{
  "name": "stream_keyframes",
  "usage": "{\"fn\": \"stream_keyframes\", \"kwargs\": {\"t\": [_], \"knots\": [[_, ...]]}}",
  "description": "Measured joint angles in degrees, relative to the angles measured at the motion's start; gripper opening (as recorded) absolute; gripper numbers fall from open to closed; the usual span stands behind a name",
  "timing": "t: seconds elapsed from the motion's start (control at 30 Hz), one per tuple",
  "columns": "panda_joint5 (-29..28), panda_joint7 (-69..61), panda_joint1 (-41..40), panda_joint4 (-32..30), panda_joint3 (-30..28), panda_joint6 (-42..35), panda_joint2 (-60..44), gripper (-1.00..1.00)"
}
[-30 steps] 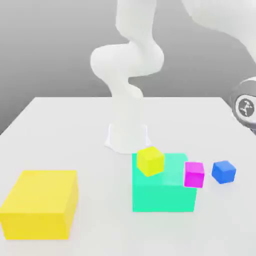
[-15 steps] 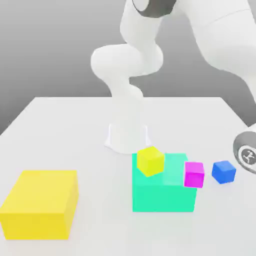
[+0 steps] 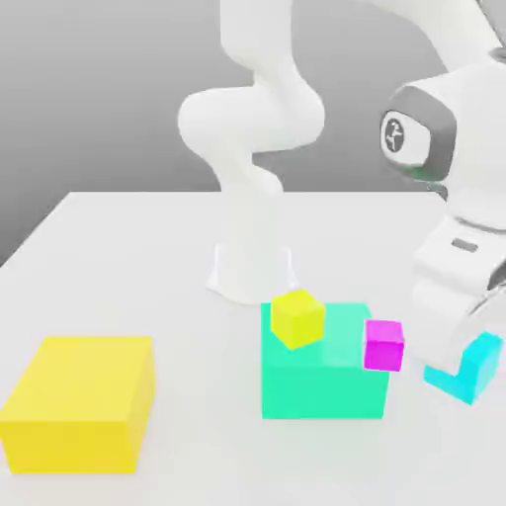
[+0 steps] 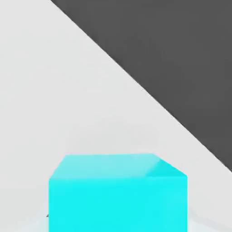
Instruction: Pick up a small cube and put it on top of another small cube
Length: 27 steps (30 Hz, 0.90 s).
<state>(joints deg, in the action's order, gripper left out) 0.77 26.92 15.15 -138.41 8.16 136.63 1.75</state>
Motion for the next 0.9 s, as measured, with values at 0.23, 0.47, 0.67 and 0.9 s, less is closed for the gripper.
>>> {"fn": "stream_keyframes", "kwargs": {"t": [0.23, 0.47, 0.67, 0.9], "knots": [[2.1, 0.0, -1.7, -10.9, -1.9, -3.6, 14.6, -1.0], [2.7, 1.1, -4.2, -21.8, -3.5, -7.3, 29.1, -1.0], [3.0, 2.0, -6.4, -30.4, -4.0, -7.3, 37.6, -1.0], [3.6, 1.9, -6.7, -34.3, -3.4, 4.0, 30.3, 1.0]]}}
